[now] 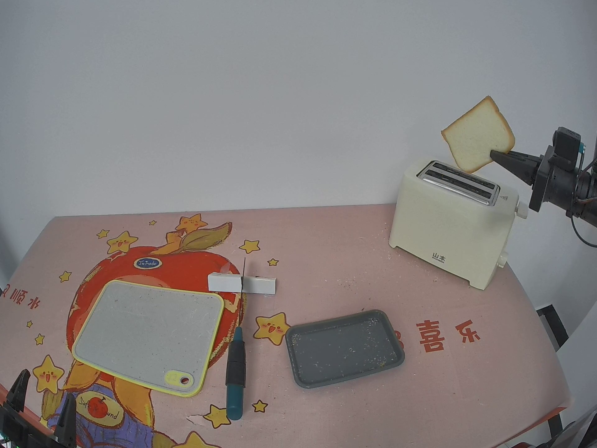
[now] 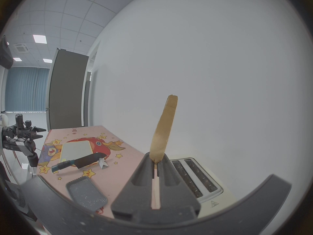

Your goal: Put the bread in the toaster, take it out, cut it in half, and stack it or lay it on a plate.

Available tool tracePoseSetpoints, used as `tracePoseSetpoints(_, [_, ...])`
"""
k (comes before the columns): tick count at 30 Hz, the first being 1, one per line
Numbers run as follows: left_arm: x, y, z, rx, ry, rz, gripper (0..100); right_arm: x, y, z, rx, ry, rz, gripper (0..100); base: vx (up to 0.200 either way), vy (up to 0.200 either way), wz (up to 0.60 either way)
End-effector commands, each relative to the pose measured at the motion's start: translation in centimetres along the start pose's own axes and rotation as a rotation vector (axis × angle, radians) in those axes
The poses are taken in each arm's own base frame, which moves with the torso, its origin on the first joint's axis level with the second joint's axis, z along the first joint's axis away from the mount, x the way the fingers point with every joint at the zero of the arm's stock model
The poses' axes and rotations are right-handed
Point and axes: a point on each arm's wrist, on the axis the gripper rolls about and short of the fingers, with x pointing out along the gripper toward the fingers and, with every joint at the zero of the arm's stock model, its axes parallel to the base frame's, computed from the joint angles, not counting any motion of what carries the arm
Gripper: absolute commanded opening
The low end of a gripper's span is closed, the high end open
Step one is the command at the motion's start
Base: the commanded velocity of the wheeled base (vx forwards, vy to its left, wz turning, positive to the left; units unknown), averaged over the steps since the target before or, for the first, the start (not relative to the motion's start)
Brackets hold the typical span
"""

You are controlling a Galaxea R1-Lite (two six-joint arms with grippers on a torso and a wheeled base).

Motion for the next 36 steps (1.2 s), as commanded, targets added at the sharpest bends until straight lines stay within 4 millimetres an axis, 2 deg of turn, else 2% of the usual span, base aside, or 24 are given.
tracePoseSetpoints(1, [0.0,0.0,-0.5,0.0,0.006,0.0,100,0.5,-3.3,0.4,-0.06,0.013,-0.035,0,0.0,0.0,0.0])
tracePoseSetpoints(5, [0.0,0.0,-0.5,0.0,0.006,0.0,100,0.9,-5.4,0.2,-0.091,0.019,-0.034,0,0.0,0.0,0.0])
tracePoseSetpoints(9, [0.0,0.0,-0.5,0.0,0.006,0.002,100,1.1,-5.9,-0.2,-0.1,0.048,-0.011,0,0.0,0.0,0.0])
tracePoseSetpoints(13, [0.0,0.0,-0.5,0.0,0.006,0.0,100,1.5,-7.1,-1.3,-0.146,0.055,0.037,0,0.0,0.0,0.0])
tracePoseSetpoints(25, [0.0,0.0,-0.5,0.0,0.006,0.0,100,2.6,-7.8,-3.4,-0.141,0.109,0.062,0,0.0,0.0,0.0])
tracePoseSetpoints(36, [0.0,0.0,-0.5,0.0,0.006,0.0,100,2.7,-7.5,-4.3,-0.122,0.131,0.071,0,0.0,0.0,0.0])
